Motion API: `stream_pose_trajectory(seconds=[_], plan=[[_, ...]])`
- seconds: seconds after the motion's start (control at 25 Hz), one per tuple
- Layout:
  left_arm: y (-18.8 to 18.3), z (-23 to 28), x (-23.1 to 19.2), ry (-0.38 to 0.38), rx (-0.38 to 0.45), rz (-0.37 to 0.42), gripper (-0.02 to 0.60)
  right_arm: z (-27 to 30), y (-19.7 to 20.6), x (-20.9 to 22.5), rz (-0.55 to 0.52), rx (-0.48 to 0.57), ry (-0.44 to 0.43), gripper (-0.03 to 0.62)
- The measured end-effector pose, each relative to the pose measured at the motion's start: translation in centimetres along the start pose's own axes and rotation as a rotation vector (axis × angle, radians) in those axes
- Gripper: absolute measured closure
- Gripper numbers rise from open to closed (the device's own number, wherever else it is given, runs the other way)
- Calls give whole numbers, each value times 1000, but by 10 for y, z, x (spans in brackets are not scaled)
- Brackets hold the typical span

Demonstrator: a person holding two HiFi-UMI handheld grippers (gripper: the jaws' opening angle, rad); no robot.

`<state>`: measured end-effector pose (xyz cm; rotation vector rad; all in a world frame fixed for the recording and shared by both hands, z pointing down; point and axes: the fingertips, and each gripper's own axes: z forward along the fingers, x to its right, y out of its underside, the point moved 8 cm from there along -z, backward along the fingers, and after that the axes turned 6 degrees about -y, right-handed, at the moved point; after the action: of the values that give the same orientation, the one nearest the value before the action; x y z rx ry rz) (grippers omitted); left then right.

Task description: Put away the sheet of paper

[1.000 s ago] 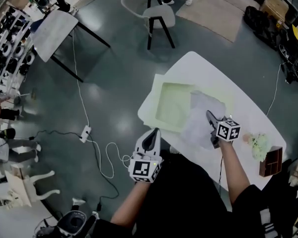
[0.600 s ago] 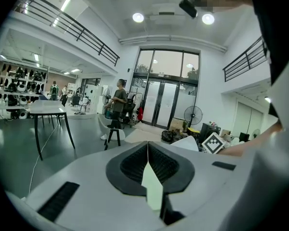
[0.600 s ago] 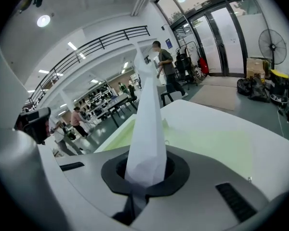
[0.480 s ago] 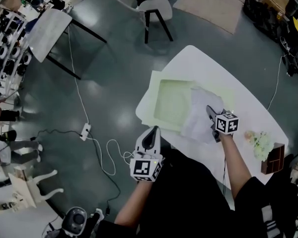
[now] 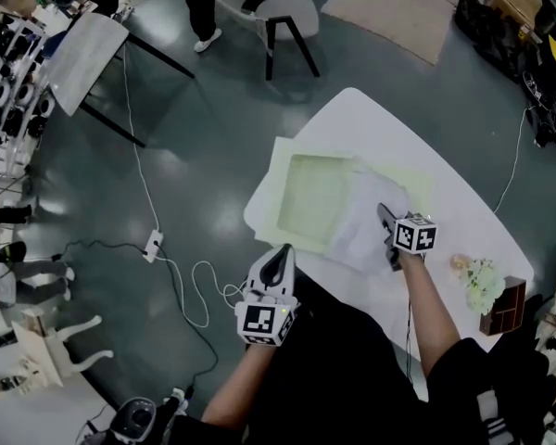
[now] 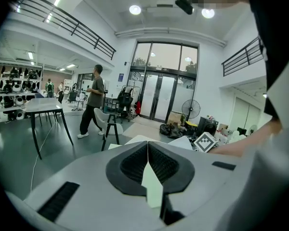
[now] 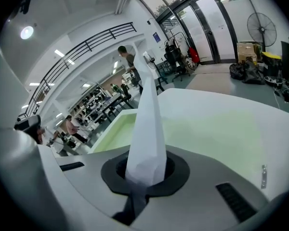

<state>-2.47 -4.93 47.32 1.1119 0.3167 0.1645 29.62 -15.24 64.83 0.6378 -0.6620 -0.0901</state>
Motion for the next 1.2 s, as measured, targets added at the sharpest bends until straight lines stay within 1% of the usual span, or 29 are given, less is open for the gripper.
stream_pose_trajectory(seconds=[0.56,0.88,1.04,1.2], plan=[[10,5,-10,-3,-31,-16,577,24,-9,20,7,-32,36,595],[13,0,-23,-16,-44,-23,577,34,-17,28,-31,-65,76,595],[12,2,-25,-22,-41,-23,577,42,-16,31,-25,-86,58,595],[10,2,-26,-26,-33,-26,577,48,-12,29,19,-92,47,595]])
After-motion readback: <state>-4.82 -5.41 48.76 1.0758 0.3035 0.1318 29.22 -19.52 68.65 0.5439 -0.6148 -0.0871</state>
